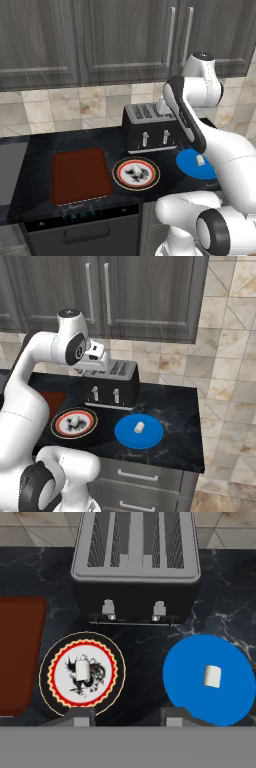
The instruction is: Move the dessert items from the plates to the tray.
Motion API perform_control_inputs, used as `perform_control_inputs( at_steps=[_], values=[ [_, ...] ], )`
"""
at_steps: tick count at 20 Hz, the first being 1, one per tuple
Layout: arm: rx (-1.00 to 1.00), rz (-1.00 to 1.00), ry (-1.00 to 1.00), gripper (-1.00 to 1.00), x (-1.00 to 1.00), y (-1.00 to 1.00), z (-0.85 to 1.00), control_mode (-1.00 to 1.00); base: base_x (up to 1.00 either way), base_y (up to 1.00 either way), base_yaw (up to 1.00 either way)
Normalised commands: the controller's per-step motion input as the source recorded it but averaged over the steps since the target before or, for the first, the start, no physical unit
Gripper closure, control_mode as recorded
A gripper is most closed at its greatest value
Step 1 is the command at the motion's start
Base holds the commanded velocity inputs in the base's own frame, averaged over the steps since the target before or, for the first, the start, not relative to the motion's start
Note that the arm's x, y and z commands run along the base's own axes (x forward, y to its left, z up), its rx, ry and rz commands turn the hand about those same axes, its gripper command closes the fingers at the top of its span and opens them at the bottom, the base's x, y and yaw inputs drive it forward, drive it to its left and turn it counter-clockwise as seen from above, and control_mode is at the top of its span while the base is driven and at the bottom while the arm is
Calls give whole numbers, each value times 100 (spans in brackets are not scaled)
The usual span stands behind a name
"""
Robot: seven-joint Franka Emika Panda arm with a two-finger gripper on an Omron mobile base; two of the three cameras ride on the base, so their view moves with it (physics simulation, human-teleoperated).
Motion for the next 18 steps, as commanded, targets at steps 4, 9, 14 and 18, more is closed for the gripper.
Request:
perform_control_inputs(
  at_steps=[4,9,14,18],
  values=[
    [0,0,0,-100,-2,-5,0,-100,0,0,0],
    [0,2,0,-100,0,-53,-25,-100,0,0,0],
    [0,0,2,-100,0,-73,-41,-100,0,0,0],
    [0,0,4,-100,0,-73,-42,-100,0,0,0]
  ],
)
